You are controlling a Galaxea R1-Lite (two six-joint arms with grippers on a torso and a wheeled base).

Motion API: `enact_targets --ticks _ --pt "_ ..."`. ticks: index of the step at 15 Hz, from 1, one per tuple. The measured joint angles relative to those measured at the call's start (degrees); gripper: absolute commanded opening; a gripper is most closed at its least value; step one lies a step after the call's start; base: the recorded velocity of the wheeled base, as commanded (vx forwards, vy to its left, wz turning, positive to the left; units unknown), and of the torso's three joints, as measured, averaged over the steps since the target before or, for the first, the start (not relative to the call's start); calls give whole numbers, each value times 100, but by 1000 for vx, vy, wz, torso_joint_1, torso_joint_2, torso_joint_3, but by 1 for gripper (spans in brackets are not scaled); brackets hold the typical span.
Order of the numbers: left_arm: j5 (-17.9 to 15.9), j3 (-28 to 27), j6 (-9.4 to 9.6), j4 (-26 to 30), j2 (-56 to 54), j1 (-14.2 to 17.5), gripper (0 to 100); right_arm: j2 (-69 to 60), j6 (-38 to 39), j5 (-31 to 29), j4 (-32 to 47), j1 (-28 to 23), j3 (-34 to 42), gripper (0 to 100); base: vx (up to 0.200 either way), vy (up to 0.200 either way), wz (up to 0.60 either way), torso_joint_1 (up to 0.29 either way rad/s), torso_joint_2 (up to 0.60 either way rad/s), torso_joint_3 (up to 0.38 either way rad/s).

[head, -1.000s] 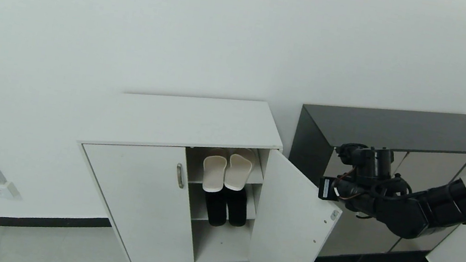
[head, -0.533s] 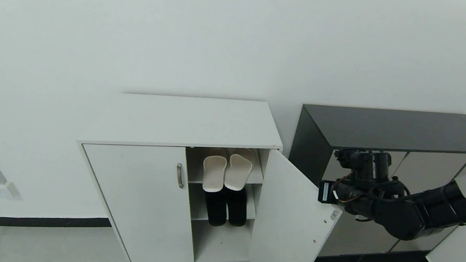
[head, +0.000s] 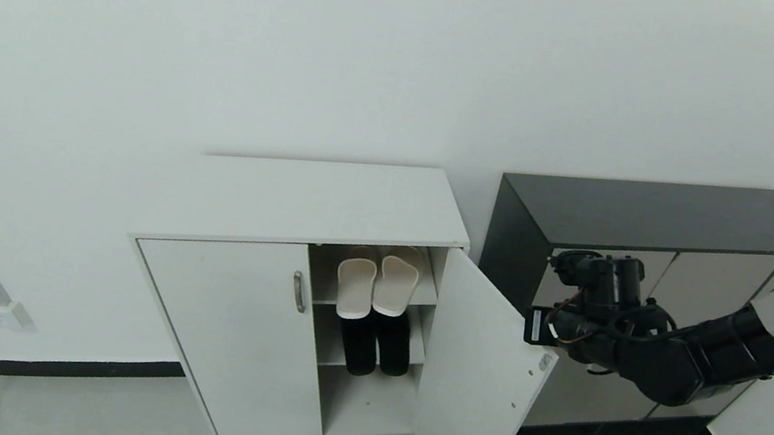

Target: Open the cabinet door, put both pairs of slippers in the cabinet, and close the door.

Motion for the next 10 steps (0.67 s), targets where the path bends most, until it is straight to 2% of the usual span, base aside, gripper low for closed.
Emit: enact_targets --ticks 5,10 --pt "1 0 0 0 0 0 0 -322 9 0 -1 366 369 0 0 0 0 0 0 0" --pt "1 0 -2 0 0 0 0 -578 38 -176 -305 1013 797 0 0 0 0 0 0 0"
